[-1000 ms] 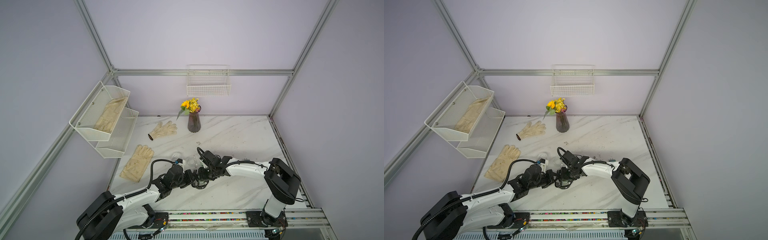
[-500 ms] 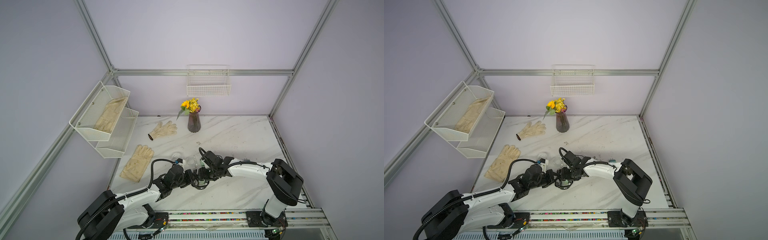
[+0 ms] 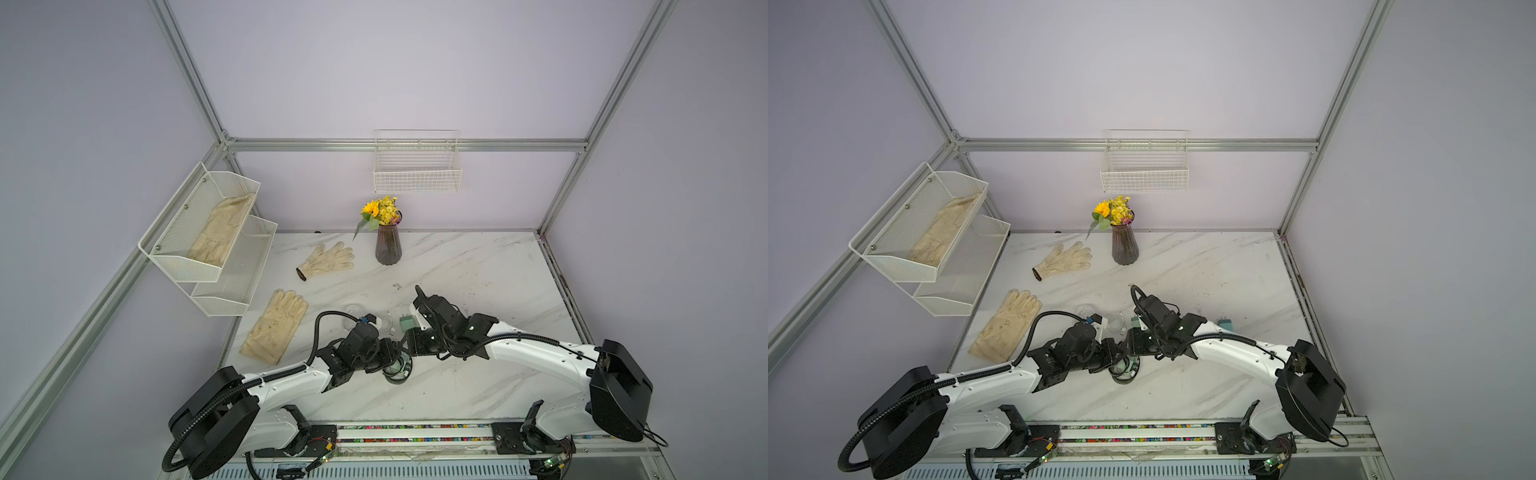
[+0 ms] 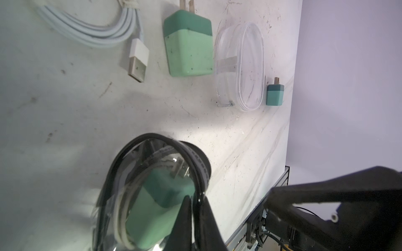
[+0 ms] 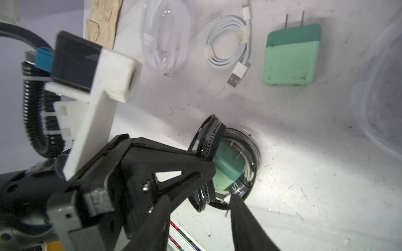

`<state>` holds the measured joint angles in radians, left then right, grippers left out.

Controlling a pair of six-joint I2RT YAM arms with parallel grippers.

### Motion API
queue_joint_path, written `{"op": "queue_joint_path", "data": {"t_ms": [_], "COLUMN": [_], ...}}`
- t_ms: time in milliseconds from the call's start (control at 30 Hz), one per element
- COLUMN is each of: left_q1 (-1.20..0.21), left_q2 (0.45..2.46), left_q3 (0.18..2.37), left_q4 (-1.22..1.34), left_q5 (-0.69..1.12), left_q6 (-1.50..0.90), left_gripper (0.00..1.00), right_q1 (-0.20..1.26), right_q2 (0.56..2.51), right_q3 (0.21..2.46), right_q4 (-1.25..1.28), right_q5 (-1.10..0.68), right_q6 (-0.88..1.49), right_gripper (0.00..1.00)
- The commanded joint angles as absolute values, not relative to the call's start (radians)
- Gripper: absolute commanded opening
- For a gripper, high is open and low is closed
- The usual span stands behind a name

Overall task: Pack away charging kits
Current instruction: Place the plug in the storage bag, then close the storage bag at the center of the board, then place the storage bag at the center of the board.

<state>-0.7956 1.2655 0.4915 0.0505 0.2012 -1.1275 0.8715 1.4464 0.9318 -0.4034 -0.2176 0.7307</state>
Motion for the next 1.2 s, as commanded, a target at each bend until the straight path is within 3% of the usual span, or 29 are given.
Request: {"op": "queue_joint_path", "data": {"t_ms": [0,433,533,700,867,1167], "left_q1": [-0.818,-0.900,-0.905,-0.903,-0.888,-0.806], "left_q2": [1.287,1.404,1.447,1.352,1.253,1.112], "left_q3": [0.595,0.706,0.719,0.722,0.715,0.652], "left_q4": [-0.001,-0.060,-0.059,-0.116,-0.194,-0.213], "left_q5": [0.202,0.214,0.220,0.177,0.155,0.186], "left_q6": [-1.074,-1.024,-1.023,-0.997,-0.956,-0.954], "left_gripper": [0.10,0.13,0.24,0.57,0.77,0.79], "right_q1": [0.861,0.777,0.777,0.778,0.778,0.799], "right_q2": [1.446,1.308,1.297,1.300,1.332,1.399], "right_q3": [0.866,0.747,0.736,0.710,0.688,0.716], "right_q4": [-0.367,-0.295,-0.276,-0.228,-0.187,-0.150], "right_q5": [-0.206,-0.287,-0.309,-0.340,-0.362,-0.391], "right_q6": [0.706,0.687,0.696,0.720,0.742,0.749], "right_gripper": [0.40,0.40,0.42,0.43,0.43,0.44]}}
